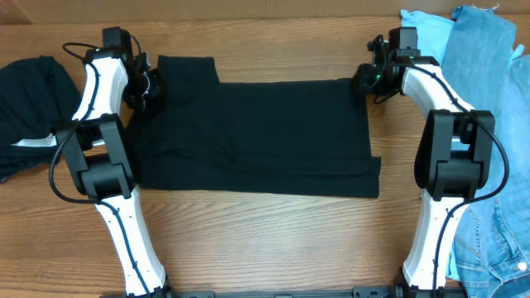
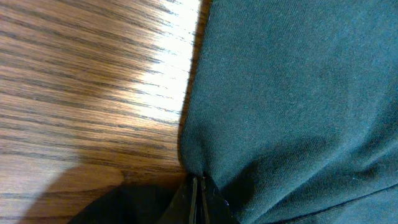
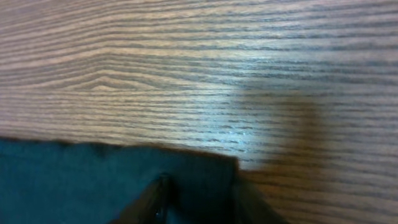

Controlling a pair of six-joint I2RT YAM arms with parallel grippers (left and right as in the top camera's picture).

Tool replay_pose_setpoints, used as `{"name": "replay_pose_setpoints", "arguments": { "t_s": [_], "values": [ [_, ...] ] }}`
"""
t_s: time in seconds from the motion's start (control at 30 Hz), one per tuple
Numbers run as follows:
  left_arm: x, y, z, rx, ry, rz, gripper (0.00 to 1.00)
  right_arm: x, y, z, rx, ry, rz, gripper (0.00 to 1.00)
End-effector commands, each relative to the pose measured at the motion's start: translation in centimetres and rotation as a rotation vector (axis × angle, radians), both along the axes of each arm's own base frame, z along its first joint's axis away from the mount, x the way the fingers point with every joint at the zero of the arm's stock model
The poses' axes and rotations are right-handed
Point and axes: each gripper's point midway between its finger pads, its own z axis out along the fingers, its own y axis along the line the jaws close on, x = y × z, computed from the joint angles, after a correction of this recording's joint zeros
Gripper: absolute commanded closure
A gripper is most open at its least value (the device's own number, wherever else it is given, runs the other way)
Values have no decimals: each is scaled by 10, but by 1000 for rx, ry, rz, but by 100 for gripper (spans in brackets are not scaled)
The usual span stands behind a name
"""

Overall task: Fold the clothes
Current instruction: 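Fold the shirt's top half down toward the bottom edge with both grippers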

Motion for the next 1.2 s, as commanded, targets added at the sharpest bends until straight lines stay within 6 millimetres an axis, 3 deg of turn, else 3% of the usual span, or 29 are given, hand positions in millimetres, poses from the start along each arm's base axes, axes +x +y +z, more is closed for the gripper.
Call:
{"name": "replay_pose_setpoints", "arguments": {
  "t_s": [0.0, 0.03, 0.17, 0.27, 0.43, 0.53, 0.63, 0.87, 0.97, 1.17],
  "values": [
    [-2, 8, 14, 17, -15, 23, 96, -4, 2, -21, -1, 35, 5, 90],
    [-2, 8, 14, 17, -15, 23, 96, -4, 2, -21, 1, 37, 2, 96],
    [-5, 7, 16, 11, -6, 20, 96, -8, 1, -17, 12, 76, -24, 96],
    [-8, 6, 28, 18, -13, -3, 96, -9, -5, 2, 12, 103, -35, 96],
    [-5, 16, 78, 42, -109, -3, 96, -9, -25, 59, 15, 141, -72, 96],
    [-11, 17, 105, 49, -139, -1, 96, -18, -29, 76, 18, 176, -81, 96],
    [-29, 13, 115, 42, -95, -9, 96, -43, -28, 77, 19, 285, -83, 96],
    [-66, 6, 108, 9, 62, -9, 96, -106, -28, 74, 2, 545, -84, 96],
    [-80, 13, 105, 46, 124, -1, 96, -129, -39, 74, -76, 641, -94, 96],
    [-113, 18, 103, 83, 260, 0, 96, -146, -38, 68, -72, 716, -98, 96]
  ]
}}
